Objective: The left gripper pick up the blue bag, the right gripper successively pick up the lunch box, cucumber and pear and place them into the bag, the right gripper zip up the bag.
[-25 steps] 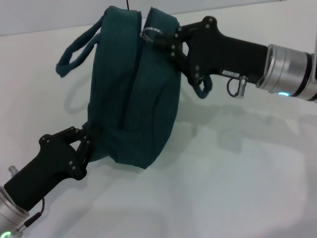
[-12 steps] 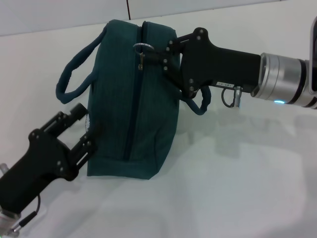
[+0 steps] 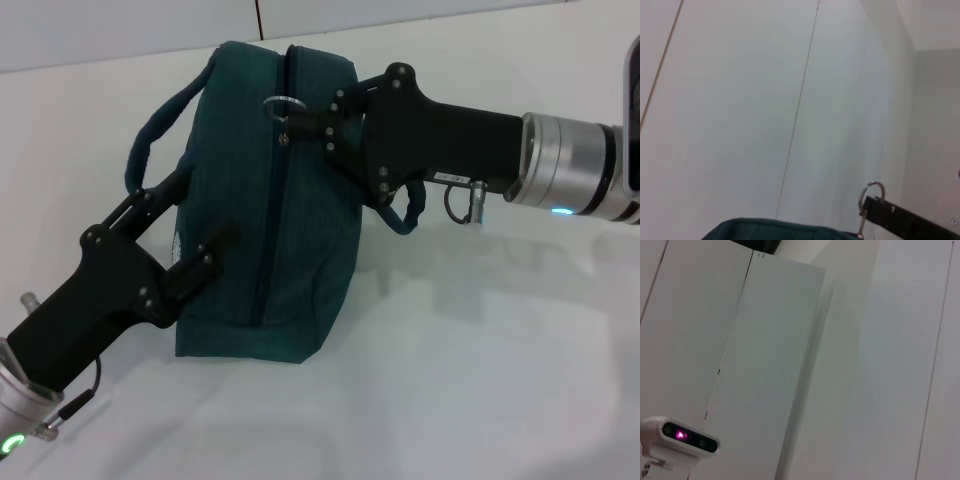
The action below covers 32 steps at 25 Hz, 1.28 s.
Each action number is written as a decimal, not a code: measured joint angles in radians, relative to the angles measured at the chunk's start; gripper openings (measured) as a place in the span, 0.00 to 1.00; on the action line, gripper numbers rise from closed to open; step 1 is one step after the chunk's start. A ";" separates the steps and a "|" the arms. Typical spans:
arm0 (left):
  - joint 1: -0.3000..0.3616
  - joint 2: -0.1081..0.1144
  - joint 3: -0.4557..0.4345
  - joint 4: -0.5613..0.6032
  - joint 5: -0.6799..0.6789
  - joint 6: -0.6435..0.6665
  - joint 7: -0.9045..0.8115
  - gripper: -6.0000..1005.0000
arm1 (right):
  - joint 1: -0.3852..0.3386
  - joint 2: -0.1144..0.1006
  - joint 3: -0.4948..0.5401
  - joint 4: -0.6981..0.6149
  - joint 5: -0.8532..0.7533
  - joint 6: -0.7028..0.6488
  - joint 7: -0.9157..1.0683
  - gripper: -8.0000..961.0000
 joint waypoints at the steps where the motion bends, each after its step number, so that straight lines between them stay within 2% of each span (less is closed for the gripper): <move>1: 0.000 0.000 -0.001 0.000 0.000 -0.003 0.000 0.72 | -0.001 0.000 -0.001 0.001 0.000 -0.001 0.000 0.11; 5: -0.001 -0.002 -0.003 0.000 -0.004 -0.008 0.020 0.75 | -0.013 0.000 -0.002 0.002 0.010 -0.014 -0.007 0.11; 11: 0.004 -0.005 0.000 -0.003 -0.040 -0.021 0.103 0.57 | -0.024 0.000 -0.006 0.008 0.023 -0.042 -0.034 0.11; 16: 0.002 -0.003 0.005 0.000 -0.038 -0.017 0.119 0.31 | -0.030 0.000 -0.009 0.012 0.024 -0.043 -0.036 0.12; 24: 0.004 0.009 0.010 0.031 0.018 -0.026 0.122 0.17 | -0.066 -0.001 -0.023 0.018 0.103 -0.045 -0.048 0.12; 32: 0.002 0.009 0.007 0.037 0.019 -0.050 0.119 0.11 | -0.075 -0.004 0.001 0.033 0.131 -0.035 -0.049 0.13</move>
